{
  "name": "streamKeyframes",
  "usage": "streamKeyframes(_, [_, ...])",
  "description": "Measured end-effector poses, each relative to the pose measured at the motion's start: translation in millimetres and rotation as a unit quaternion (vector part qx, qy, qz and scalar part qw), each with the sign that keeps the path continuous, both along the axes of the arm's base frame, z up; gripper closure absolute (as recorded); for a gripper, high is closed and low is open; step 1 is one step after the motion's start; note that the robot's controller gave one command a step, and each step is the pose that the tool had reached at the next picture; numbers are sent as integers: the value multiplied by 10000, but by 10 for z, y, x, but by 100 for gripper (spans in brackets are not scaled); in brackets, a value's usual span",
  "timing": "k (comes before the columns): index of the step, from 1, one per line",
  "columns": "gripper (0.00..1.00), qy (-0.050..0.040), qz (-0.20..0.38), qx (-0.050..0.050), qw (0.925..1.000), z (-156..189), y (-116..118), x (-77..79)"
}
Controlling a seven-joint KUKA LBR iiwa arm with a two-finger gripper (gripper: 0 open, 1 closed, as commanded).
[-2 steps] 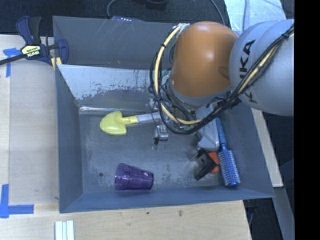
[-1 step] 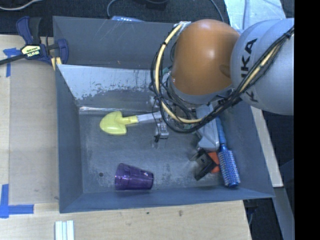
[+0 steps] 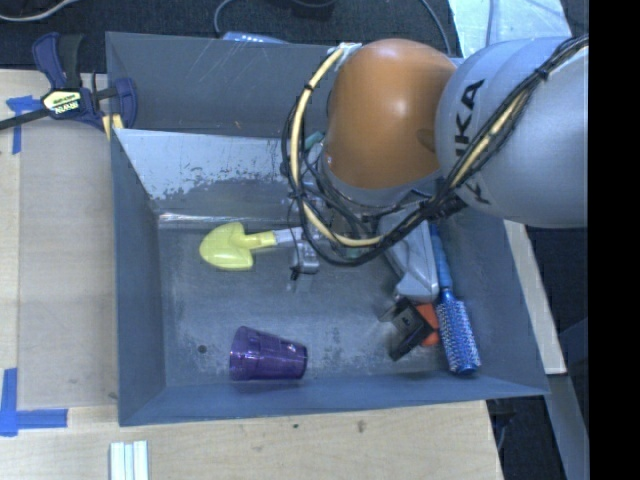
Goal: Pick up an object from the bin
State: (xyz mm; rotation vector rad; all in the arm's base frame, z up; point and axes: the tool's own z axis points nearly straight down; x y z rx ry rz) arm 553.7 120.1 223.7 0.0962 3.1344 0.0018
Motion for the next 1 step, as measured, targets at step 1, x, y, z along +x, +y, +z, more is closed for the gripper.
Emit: streamKeyframes(1, [0, -9, 52, 6, 10000, -329, 196, 248])
